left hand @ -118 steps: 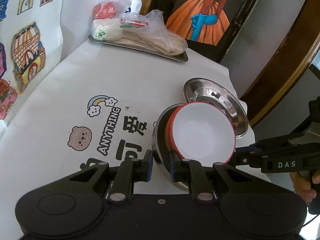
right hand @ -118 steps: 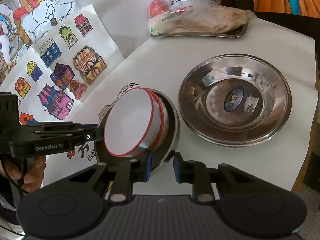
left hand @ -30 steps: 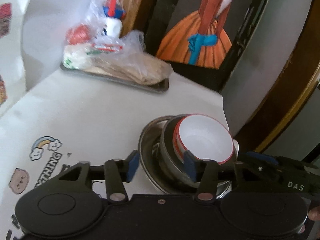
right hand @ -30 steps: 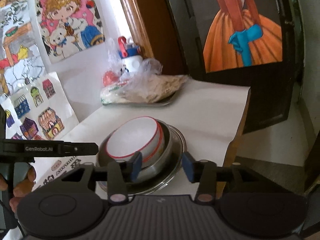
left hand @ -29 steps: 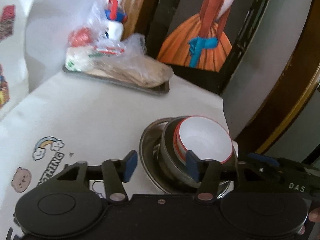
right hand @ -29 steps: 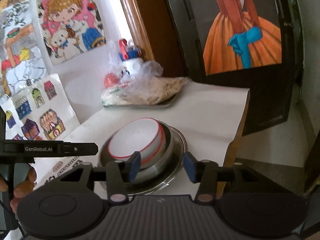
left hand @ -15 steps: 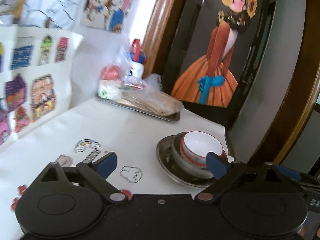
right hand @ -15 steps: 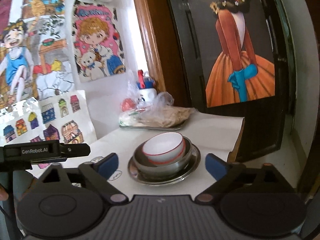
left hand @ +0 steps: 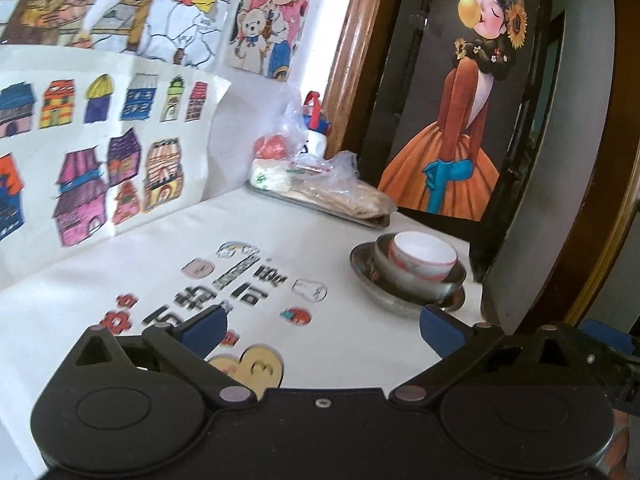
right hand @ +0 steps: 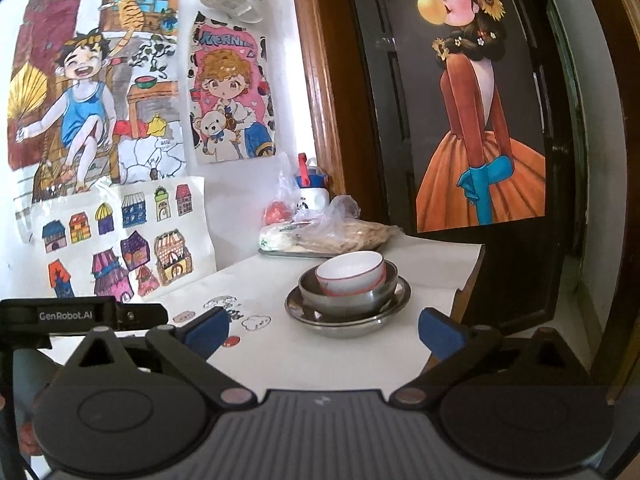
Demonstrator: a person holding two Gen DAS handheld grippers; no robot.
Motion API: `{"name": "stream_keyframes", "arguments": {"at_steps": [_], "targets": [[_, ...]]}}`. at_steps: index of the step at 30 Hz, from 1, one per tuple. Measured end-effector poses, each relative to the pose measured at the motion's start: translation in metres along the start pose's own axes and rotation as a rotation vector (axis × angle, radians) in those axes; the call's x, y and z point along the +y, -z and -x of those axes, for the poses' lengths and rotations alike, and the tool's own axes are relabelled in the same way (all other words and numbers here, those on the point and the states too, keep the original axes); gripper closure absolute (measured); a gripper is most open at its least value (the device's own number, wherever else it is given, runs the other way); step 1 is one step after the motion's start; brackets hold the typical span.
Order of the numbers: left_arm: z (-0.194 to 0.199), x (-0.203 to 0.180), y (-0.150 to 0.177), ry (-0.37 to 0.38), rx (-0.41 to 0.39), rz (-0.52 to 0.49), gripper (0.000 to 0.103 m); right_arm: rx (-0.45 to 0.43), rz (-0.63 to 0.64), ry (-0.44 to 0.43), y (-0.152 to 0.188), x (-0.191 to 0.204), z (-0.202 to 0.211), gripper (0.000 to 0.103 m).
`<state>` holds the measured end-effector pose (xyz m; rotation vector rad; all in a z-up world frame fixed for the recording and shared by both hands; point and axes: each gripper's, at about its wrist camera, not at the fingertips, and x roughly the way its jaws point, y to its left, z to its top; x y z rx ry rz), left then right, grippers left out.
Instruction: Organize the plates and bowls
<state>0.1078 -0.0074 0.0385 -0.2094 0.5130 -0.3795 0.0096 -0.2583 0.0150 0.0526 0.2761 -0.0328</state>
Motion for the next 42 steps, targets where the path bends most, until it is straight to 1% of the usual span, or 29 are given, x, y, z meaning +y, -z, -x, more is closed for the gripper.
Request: {"name": "stream_keyframes", "arguments": {"at_steps": [6, 12, 17, 28, 42], "targets": [[0.014, -0.002, 0.018, -0.030, -0.009, -0.008, 0.001, -0.012, -0.005, 0.007, 0.012, 0.003, 0.012, 0.000], [0.023, -0.004, 0.028, -0.060, -0.034, -0.008, 0.001, -0.034, -0.005, 0.020, 0.020, 0.004, 0.022, 0.000], [0.029, -0.010, 0.034, -0.076, -0.056, -0.024, 0.001, -0.028, -0.022, 0.026, 0.025, 0.001, 0.023, 0.000], [0.028, -0.018, 0.044, -0.078, -0.034, -0.034, 0.001, -0.004, -0.045, 0.033, 0.035, -0.004, 0.019, 0.000], [0.022, -0.016, 0.046, -0.083, -0.025, -0.019, 0.001, 0.007, -0.057, 0.043, 0.036, -0.008, 0.012, 0.000]]}}
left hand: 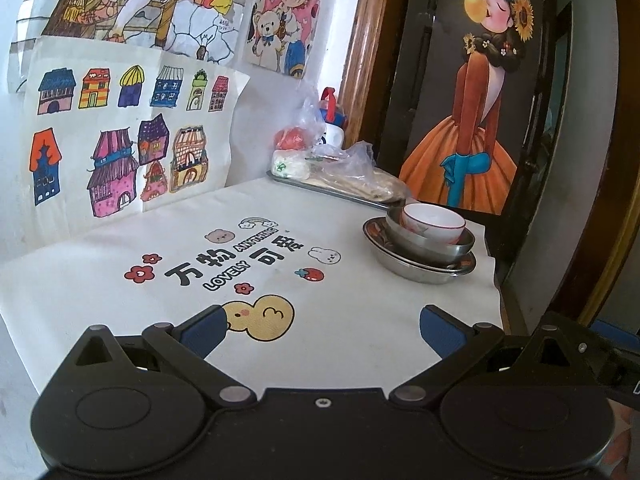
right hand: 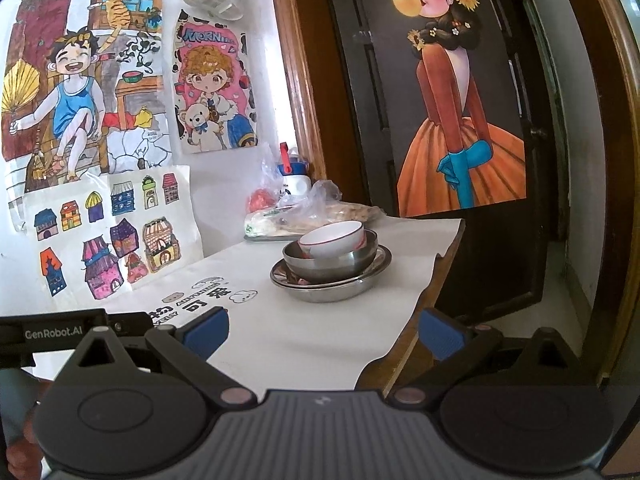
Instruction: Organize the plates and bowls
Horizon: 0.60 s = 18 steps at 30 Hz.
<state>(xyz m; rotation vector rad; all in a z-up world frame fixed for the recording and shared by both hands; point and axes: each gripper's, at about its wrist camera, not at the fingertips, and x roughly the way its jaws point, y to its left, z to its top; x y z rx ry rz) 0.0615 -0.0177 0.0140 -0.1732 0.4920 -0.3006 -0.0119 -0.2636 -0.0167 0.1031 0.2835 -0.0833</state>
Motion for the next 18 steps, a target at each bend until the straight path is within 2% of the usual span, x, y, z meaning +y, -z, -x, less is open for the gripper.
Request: {"name": "stream_keyframes", "arguments": {"at_steps": [18], "targets": [[-0.0033, 0.0026, -0.0007, -0.007, 0.003, 0.006, 0.001, 0.004, -0.011, 0.009, 0.0004, -0.0033, -0.0035, 0.000]]}}
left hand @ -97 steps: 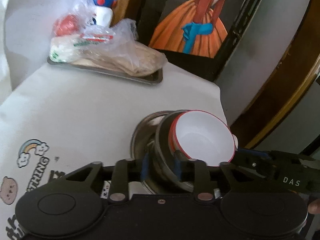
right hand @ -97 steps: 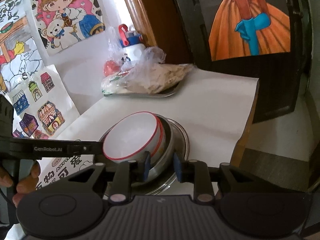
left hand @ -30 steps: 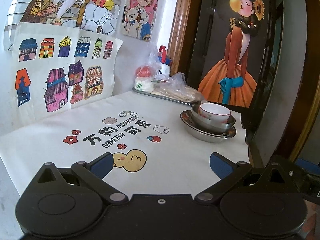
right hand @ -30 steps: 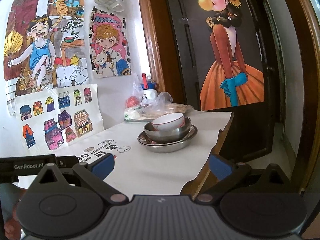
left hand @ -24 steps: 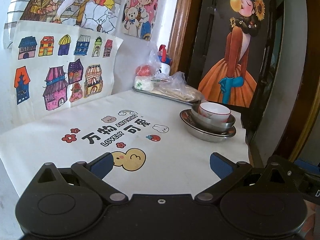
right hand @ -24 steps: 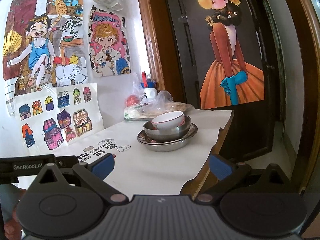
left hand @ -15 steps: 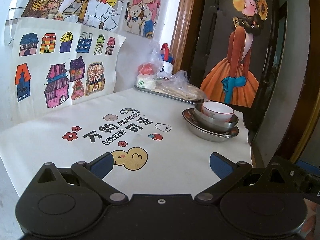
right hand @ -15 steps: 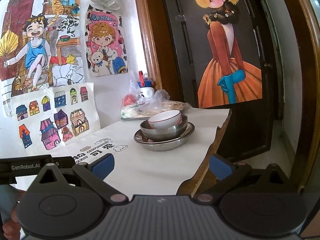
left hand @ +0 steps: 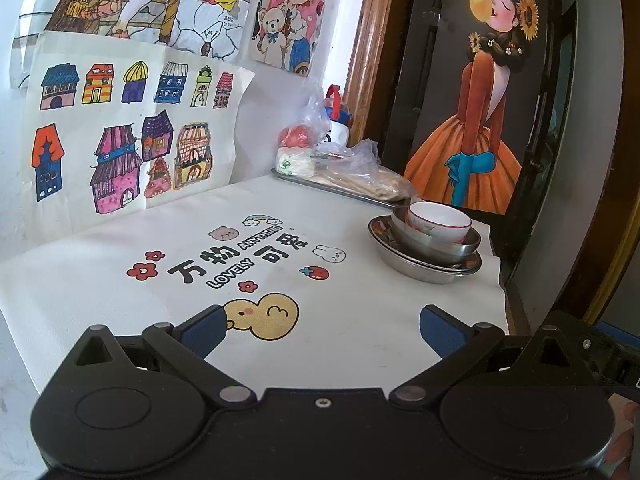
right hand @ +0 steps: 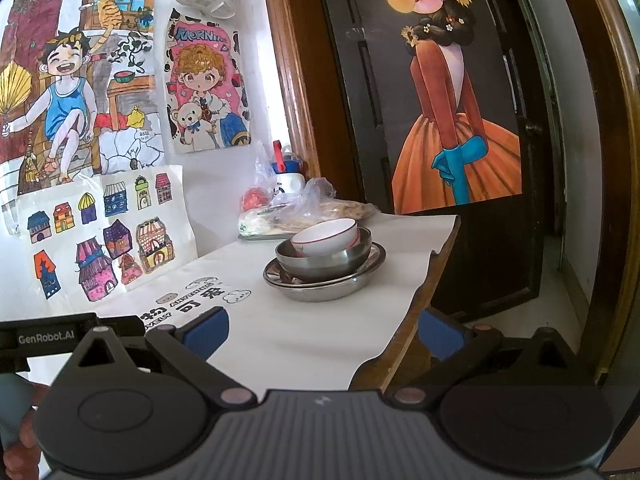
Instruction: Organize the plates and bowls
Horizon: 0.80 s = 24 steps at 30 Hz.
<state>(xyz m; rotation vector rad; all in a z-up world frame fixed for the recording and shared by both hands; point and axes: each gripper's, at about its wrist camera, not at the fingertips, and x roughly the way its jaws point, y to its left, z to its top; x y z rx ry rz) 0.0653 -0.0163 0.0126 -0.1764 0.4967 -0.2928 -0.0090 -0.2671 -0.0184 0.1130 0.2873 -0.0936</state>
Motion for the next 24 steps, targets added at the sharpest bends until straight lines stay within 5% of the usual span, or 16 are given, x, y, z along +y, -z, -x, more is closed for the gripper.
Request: {"name": "stream_keyframes", "arguments": {"at_steps": [24], "targets": [[-0.0030, 0.0018, 0.0022, -0.006, 0.010, 0.007, 0.001, 0.006, -0.003, -0.001, 0.0002, -0.0006, -0.0013, 0.000]]}}
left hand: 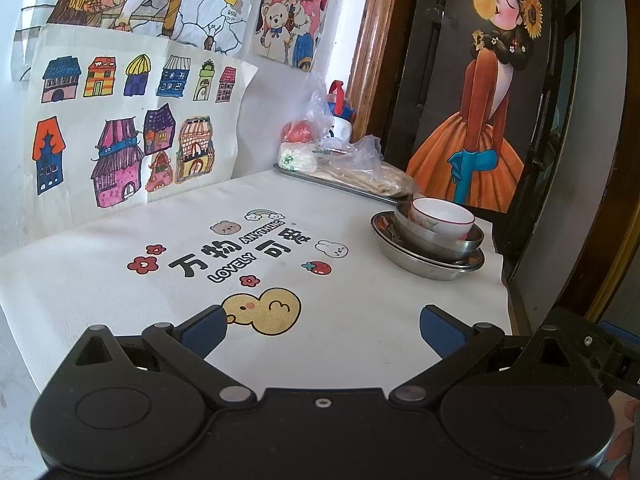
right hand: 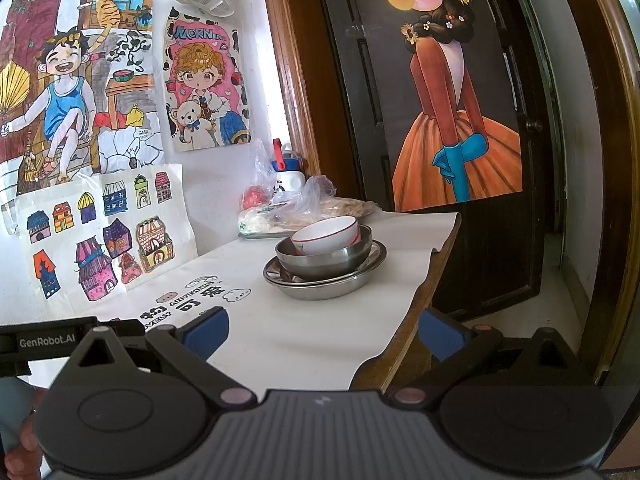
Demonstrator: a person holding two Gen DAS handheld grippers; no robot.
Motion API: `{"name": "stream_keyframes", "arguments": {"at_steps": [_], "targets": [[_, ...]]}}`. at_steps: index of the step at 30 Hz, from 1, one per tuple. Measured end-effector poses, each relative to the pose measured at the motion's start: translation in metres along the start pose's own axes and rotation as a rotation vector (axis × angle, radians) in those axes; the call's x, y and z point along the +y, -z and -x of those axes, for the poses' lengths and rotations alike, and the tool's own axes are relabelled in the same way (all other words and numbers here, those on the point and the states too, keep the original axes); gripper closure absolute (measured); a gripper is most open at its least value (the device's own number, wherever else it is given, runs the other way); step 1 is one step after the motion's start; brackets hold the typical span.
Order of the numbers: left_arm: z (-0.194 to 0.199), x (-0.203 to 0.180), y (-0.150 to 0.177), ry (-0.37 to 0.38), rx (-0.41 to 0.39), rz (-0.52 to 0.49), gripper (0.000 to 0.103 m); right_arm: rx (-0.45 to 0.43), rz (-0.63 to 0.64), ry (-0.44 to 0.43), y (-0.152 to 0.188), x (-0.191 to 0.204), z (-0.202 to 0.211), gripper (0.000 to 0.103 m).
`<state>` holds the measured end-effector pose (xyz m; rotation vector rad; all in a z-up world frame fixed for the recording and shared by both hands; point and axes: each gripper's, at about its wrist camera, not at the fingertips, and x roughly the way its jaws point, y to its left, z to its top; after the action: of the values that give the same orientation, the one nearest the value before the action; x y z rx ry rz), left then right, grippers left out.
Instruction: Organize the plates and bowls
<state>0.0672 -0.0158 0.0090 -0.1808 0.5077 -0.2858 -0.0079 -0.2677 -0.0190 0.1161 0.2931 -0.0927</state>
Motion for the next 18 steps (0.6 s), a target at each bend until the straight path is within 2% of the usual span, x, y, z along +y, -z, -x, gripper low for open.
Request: {"name": "stream_keyframes", "arguments": {"at_steps": [18], "targets": [[-0.0007, 0.0005, 0.0003, -0.001, 0.004, 0.002, 0.001, 0.004, -0.001, -0.002, 0.0012, -0.0005, -0.0014, 0.000]]}}
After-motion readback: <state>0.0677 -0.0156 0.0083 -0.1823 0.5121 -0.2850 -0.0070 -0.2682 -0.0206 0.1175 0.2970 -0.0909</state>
